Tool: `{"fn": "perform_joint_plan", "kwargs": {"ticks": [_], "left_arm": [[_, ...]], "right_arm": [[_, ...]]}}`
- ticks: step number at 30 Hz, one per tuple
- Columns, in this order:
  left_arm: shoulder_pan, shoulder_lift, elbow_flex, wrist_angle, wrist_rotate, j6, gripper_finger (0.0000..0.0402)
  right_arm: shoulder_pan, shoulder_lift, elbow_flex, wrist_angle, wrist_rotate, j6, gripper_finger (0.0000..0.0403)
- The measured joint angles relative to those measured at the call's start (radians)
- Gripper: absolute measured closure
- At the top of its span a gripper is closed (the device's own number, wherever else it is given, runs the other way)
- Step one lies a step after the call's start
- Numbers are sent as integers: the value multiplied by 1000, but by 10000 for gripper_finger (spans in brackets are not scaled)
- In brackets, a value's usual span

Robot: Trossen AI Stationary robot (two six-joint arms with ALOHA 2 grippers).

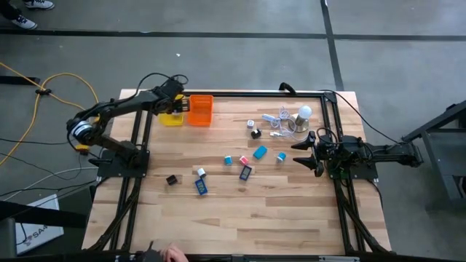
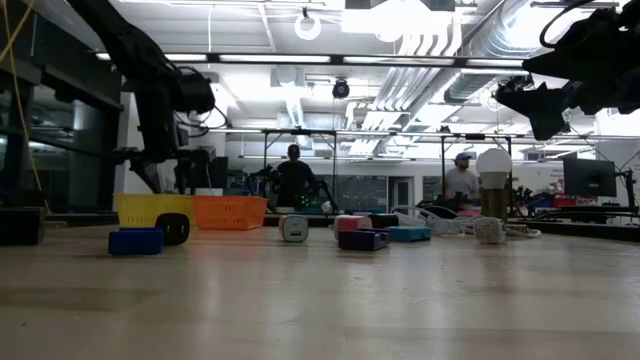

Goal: Pick & Place Office items
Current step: Put the left blue digital clock into the yellow basket

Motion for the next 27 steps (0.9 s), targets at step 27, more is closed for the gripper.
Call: {"fn": "perform_joint_plan", "kwargs": {"ticks": [27], "left_arm": [[-246,-286,0,15,69,346,206]], "right_arm": [[0,0,0,0,0,0,144]]}}
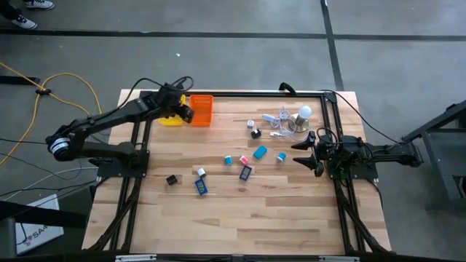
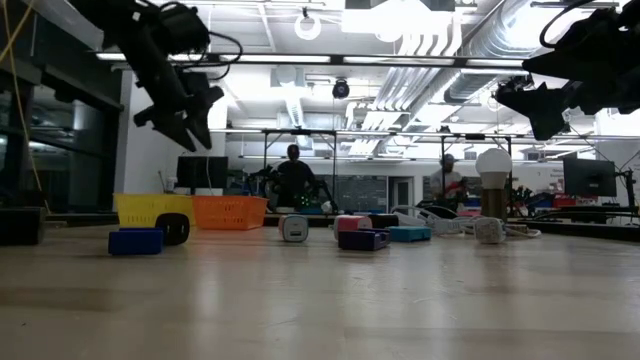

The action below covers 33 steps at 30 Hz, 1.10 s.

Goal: Pick & Place Office items
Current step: Put the left blue digital clock into the yellow basket

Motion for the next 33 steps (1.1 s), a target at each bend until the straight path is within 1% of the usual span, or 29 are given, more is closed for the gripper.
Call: {"fn": "perform_joint_plan", "kwargs": {"ticks": [4,9,13,19,22,24,27,33], "left_arm": [[-52,-3,0,15,44,33,206],[-126,-3,0,12,66,-22,206],[-190,-3,0,11,69,-23,206],[-259,-26,0,12,193,-45,206],[-307,-38,0,12,199,-56,206],[-346,-39,1,12,201,-38,206],[-400,-39,1,14,228,-24,207],[-533,-34,1,18,223,-24,207]], "right_arm": [[0,0,0,0,0,0,144],[0,0,0,0,0,0,144],[0,0,0,0,0,0,144],[0,0,0,0,0,0,144],[0,0,0,0,0,0,144],[0,0,0,0,0,0,144],[0,0,0,0,0,0,144],[0,0,0,0,0,0,144]]}}
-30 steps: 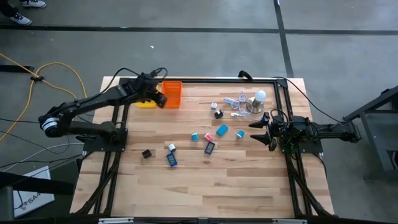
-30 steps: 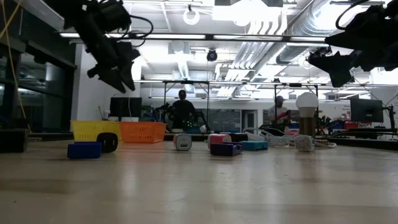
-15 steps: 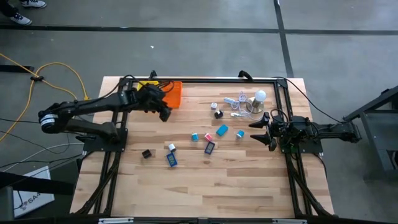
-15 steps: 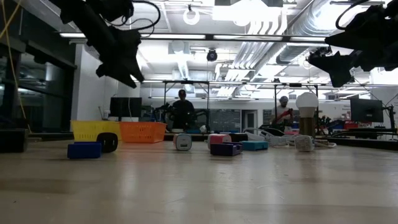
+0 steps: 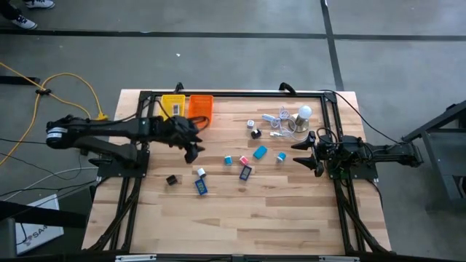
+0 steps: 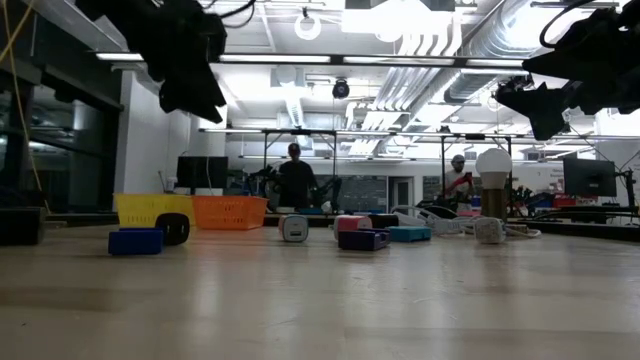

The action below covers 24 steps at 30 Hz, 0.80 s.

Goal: Pick & Place Office items
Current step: Put the left blue digital clock into the yellow basket

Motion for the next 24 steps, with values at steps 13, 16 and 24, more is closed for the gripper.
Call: {"fn": "perform_joint_plan", "kwargs": {"ticks": [13,16,24], "left_arm": [[-253,74,2,48,-25,68,207],[-289,116,2,95,-48,68,207],[-356,205,2,121,-49,129,207]], "right_arm": [[0,0,0,0,0,0,144],[0,0,0,0,0,0,144],[0,0,0,0,0,0,144]]}}
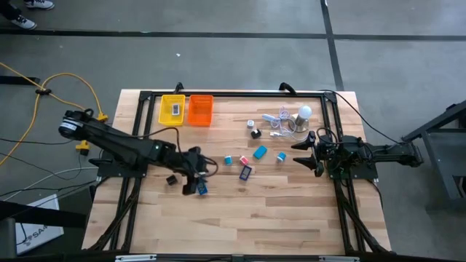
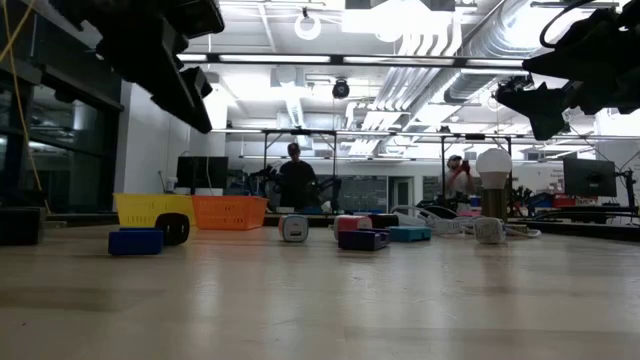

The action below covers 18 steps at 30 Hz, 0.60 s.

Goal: Pick & Place Office items
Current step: Put the left blue digital clock into the yellow basket

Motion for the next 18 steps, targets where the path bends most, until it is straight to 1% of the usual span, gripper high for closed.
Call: {"fn": "perform_joint_plan", "kwargs": {"ticks": [6,9,12,18], "left_arm": [[-34,11,0,6,7,91,207],[-40,8,0,6,41,125,207],[-40,7,0,5,66,146,207],[-40,7,0,4,68,179,207]], "right_arm": [[0,0,0,0,0,0,144],[0,0,0,0,0,0,144],[0,0,0,0,0,0,144],[0,0,0,0,0,0,144]]}}
